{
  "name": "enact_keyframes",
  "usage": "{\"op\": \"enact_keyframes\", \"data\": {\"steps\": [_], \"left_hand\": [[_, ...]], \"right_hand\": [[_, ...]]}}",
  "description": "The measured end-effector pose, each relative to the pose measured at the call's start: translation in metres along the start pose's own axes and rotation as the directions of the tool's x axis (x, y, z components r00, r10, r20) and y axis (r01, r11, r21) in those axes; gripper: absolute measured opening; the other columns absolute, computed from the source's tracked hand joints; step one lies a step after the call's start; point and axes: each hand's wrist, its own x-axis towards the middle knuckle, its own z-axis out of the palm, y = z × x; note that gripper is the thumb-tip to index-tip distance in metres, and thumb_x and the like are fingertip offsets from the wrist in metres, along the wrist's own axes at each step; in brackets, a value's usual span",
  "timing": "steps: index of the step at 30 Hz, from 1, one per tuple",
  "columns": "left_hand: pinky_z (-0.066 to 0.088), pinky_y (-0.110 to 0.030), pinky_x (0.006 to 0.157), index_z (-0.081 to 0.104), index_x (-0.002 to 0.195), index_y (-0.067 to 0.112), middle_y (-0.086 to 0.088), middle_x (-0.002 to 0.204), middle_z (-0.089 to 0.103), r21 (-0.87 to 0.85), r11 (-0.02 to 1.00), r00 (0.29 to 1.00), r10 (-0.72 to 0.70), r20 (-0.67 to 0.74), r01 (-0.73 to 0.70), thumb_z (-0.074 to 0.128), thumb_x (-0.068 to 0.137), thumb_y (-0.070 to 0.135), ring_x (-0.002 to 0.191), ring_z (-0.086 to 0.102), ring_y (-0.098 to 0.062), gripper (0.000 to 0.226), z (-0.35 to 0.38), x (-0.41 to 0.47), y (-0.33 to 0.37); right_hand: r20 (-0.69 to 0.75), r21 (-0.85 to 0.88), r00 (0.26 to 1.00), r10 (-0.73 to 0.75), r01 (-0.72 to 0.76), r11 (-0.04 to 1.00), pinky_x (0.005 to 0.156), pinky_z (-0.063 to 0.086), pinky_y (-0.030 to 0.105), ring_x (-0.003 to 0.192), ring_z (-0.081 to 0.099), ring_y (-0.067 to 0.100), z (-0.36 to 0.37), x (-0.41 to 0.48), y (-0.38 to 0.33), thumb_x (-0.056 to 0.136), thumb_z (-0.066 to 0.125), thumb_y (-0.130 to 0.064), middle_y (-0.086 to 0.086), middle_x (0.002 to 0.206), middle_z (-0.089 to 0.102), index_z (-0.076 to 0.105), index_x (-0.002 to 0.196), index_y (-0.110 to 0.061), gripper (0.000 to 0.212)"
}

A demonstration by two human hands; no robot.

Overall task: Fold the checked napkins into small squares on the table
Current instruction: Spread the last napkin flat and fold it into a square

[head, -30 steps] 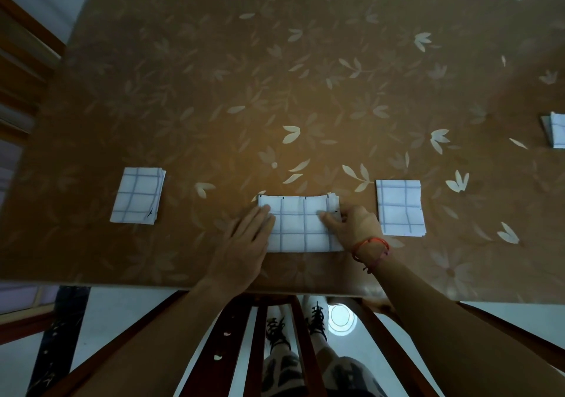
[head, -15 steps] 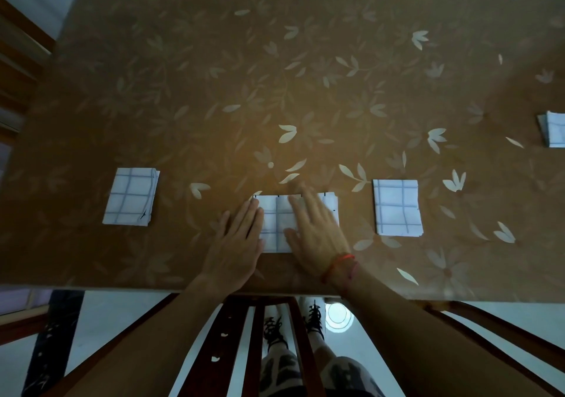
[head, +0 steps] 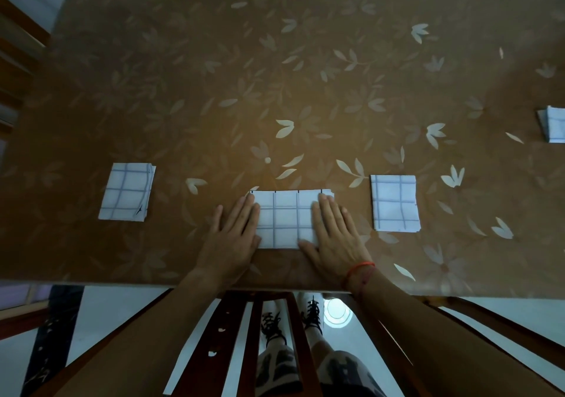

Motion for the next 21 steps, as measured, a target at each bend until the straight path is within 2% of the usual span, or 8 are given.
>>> {"op": "enact_keyframes", "data": {"steps": [6, 8, 10, 12, 14, 17, 21], "left_hand": [[0.021, -0.06, 0.112, 0.026, 0.149, 0.005, -0.014, 0.159, 0.017, -0.011, 1.0, 0.999, -0.027, 0.019, 0.027, 0.018, 0.101, 0.037, 0.148, 0.012, -0.026, 0.058, -0.003, 0.001, 0.001], [0.023, -0.061, 0.111, 0.028, 0.149, 0.006, -0.013, 0.159, 0.019, -0.03, 0.999, 0.999, -0.045, 0.018, 0.045, 0.02, 0.1, 0.037, 0.147, 0.015, -0.025, 0.059, -0.005, 0.001, 0.002], [0.025, -0.061, 0.11, 0.03, 0.148, 0.007, -0.012, 0.158, 0.021, -0.034, 0.998, 0.998, -0.059, 0.022, 0.06, 0.023, 0.098, 0.038, 0.147, 0.016, -0.025, 0.059, -0.006, 0.001, 0.003], [0.026, -0.06, 0.11, 0.03, 0.148, 0.009, -0.011, 0.159, 0.02, -0.037, 0.997, 0.997, -0.066, 0.028, 0.067, 0.025, 0.096, 0.039, 0.147, 0.015, -0.024, 0.061, -0.007, 0.002, 0.004], [0.023, -0.057, 0.112, 0.028, 0.149, 0.01, -0.009, 0.16, 0.017, -0.052, 0.996, 0.997, -0.072, 0.028, 0.074, 0.025, 0.096, 0.041, 0.148, 0.012, -0.021, 0.061, -0.008, 0.003, 0.003], [0.021, -0.053, 0.114, 0.024, 0.15, 0.012, -0.005, 0.161, 0.012, -0.097, 0.992, 0.997, -0.076, 0.024, 0.078, 0.025, 0.097, 0.041, 0.148, 0.007, -0.019, 0.06, -0.008, 0.003, 0.003], [0.022, -0.051, 0.114, 0.028, 0.149, 0.013, -0.004, 0.161, 0.014, -0.122, 0.989, 0.997, -0.078, 0.029, 0.081, 0.027, 0.097, 0.041, 0.148, 0.008, -0.017, 0.059, -0.011, 0.005, 0.0]], "right_hand": [[-0.022, 0.002, 1.0, -0.012, 0.012, 1.0, 0.112, 0.03, 0.053, 0.139, 0.033, 0.034, -0.008, 0.005, 0.002, 0.09, 0.032, -0.058, 0.02, 0.15, 0.034, 0.039, 0.142, -0.002, 0.076], [-0.082, 0.045, 0.997, -0.001, 0.005, 0.999, 0.105, 0.039, 0.051, 0.132, 0.042, 0.035, -0.018, 0.012, 0.004, 0.087, 0.036, -0.053, 0.018, 0.144, 0.043, 0.047, 0.136, -0.007, 0.068], [-0.111, 0.094, 0.994, 0.01, 0.0, 0.996, 0.101, 0.042, 0.046, 0.127, 0.043, 0.031, -0.032, 0.026, 0.006, 0.087, 0.04, -0.047, 0.012, 0.142, 0.044, 0.046, 0.136, -0.014, 0.059], [-0.076, 0.146, 0.997, 0.009, 0.002, 0.989, 0.099, 0.041, 0.042, 0.122, 0.043, 0.027, -0.044, 0.041, 0.008, 0.088, 0.044, -0.04, 0.004, 0.139, 0.044, 0.042, 0.137, -0.022, 0.053], [-0.056, 0.182, 0.998, 0.005, 0.005, 0.983, 0.097, 0.043, 0.042, 0.117, 0.046, 0.026, -0.052, 0.058, 0.01, 0.087, 0.047, -0.037, 0.002, 0.134, 0.048, 0.046, 0.133, -0.026, 0.048], [0.021, 0.266, 1.0, 0.008, -0.013, 0.964, 0.095, 0.046, 0.044, 0.114, 0.05, 0.025, -0.061, 0.077, 0.012, 0.078, 0.048, -0.045, -0.004, 0.128, 0.054, 0.053, 0.12, -0.035, 0.043], [0.107, 0.285, 0.992, 0.063, -0.092, 0.954, 0.085, 0.053, 0.038, 0.095, 0.062, 0.018, -0.064, 0.091, 0.01, 0.069, 0.047, -0.061, -0.009, 0.099, 0.069, 0.063, 0.1, -0.033, 0.045]]}}
